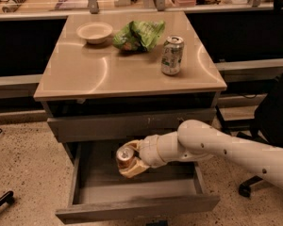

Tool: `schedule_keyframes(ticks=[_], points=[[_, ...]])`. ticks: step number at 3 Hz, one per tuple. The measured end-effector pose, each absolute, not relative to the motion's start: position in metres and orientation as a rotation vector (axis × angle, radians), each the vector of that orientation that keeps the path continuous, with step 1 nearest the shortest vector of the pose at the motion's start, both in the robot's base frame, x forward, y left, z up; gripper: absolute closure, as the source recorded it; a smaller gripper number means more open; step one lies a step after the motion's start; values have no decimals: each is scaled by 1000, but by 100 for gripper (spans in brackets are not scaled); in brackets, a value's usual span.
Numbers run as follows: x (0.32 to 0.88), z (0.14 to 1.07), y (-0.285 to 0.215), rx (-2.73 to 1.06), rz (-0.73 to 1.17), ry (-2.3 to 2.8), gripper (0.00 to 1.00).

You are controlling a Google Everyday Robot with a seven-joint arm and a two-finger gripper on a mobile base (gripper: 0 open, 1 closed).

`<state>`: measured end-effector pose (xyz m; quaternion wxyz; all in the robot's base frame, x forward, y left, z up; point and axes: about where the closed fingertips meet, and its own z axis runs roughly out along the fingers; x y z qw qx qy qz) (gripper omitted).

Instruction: Place orange can into middle drawer

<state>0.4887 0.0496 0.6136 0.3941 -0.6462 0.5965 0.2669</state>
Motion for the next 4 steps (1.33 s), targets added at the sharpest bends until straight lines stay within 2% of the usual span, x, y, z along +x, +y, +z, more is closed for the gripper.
schedule_keyframes(ticks=[1,4], points=[[488,558,49,-1644,697,1457,100],[497,516,37,-1648,665,1422,100]])
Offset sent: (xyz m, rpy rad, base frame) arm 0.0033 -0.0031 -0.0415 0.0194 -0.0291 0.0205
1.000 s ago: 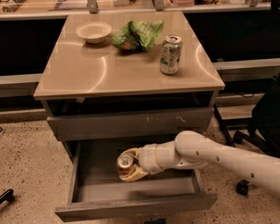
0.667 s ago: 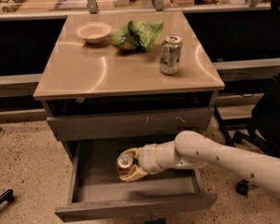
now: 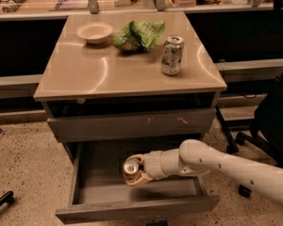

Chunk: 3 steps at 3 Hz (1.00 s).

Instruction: Place orange can into middle drawer

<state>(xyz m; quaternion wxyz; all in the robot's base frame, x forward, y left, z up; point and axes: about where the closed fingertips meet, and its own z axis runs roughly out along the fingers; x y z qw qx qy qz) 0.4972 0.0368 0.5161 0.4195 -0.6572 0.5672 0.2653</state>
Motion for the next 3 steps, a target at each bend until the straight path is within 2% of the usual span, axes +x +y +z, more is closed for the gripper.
schedule_keyframes(ticks=[3], points=[[529,437,43,-1650,727,1362,100]])
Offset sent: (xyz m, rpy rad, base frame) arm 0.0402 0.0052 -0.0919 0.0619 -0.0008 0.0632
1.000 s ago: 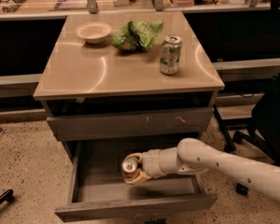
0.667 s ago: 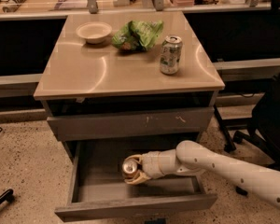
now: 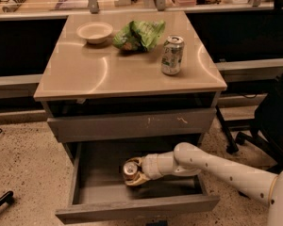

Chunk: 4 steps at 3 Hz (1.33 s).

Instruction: Place orange can into middle drawer

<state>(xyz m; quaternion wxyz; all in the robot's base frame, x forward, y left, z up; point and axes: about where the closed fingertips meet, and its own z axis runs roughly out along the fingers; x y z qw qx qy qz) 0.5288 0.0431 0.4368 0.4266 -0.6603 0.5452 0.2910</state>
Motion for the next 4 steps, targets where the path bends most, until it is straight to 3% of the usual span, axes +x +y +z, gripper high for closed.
schedule_keyframes(ticks=[2,4], points=[[534,406,37,-1661,719,1389,100],[534,406,38,-1661,719,1389,58]])
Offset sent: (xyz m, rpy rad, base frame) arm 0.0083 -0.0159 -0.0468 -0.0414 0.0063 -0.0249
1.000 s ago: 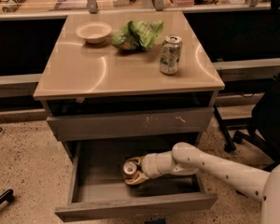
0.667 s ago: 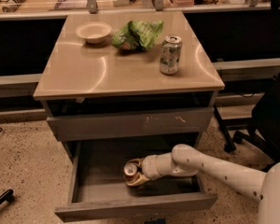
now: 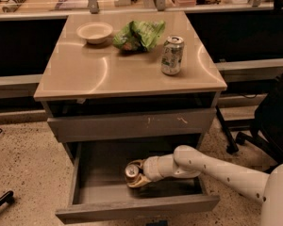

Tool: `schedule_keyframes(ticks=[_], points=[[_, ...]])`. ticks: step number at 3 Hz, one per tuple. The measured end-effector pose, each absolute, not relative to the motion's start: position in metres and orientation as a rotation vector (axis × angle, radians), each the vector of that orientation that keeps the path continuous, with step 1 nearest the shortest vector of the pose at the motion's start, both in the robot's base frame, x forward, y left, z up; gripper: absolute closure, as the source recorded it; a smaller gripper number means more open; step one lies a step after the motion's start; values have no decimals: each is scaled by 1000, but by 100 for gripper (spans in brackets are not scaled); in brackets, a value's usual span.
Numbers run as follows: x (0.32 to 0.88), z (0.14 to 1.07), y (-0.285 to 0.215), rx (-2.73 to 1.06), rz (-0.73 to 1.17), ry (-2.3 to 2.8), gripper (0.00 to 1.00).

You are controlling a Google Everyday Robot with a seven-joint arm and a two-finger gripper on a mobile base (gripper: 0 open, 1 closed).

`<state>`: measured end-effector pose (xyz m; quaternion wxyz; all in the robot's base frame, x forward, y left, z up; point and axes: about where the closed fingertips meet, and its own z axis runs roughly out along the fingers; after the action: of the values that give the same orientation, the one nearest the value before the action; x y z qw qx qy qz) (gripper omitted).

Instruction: Place orange can into middle drawer

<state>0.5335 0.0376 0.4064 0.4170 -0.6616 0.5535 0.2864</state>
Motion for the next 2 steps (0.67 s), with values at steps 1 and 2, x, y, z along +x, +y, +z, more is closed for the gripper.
schedule_keyframes(ticks=[1,2], points=[[534,406,38,-1661,719,1389,35],[533,406,38,-1661,719,1389,11]])
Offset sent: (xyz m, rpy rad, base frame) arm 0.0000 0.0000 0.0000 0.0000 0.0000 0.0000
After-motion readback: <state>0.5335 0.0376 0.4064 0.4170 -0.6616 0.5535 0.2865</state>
